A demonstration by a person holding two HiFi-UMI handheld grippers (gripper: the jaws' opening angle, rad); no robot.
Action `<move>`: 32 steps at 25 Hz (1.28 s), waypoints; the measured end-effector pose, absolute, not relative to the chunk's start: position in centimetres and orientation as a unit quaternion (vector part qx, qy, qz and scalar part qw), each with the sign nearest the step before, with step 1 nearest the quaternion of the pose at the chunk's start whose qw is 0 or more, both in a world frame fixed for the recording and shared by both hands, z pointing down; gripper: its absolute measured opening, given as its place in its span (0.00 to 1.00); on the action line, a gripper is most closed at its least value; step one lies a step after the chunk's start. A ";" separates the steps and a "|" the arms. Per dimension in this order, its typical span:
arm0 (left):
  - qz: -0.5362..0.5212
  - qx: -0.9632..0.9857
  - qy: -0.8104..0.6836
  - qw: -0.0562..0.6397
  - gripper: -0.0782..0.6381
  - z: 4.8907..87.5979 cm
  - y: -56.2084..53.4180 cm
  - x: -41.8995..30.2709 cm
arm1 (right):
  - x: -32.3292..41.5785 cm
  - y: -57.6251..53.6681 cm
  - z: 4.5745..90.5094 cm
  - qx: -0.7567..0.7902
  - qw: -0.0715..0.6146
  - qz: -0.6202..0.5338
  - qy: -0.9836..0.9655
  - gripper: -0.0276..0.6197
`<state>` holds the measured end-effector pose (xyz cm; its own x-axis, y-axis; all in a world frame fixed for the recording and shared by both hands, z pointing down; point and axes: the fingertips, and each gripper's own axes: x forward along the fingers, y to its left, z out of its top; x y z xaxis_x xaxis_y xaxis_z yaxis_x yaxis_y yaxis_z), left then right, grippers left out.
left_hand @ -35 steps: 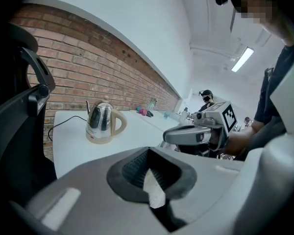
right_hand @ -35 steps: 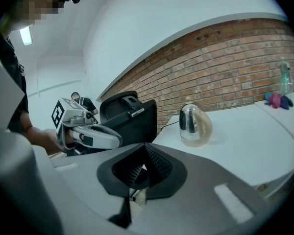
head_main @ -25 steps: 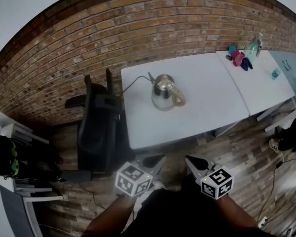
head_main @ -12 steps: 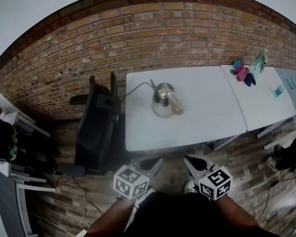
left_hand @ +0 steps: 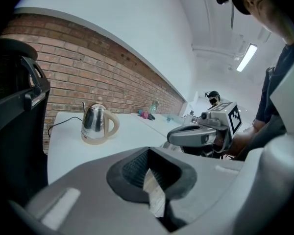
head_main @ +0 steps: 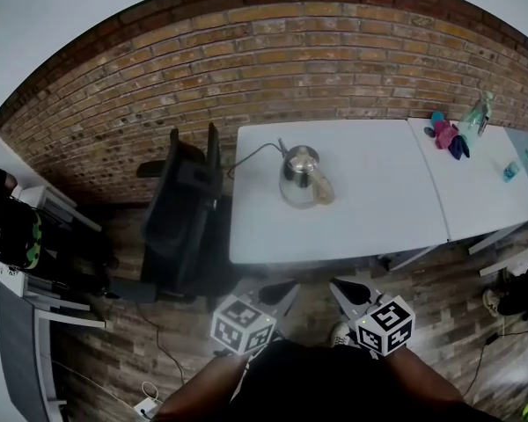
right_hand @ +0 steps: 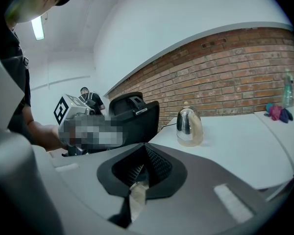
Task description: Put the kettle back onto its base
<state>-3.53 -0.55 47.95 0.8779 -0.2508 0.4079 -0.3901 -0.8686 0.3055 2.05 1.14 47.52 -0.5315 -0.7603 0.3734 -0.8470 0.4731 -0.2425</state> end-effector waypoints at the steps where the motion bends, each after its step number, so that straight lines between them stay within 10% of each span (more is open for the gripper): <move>1: 0.182 0.949 -0.169 0.192 0.11 48.0 -0.5 -3.6 | 2.0 1.2 47.7 0.471 0.106 0.204 -0.851 0.08; 32: 0.185 0.952 -0.162 0.183 0.11 47.8 -2.4 -4.2 | 1.2 -0.4 47.5 0.479 0.110 0.187 -0.851 0.08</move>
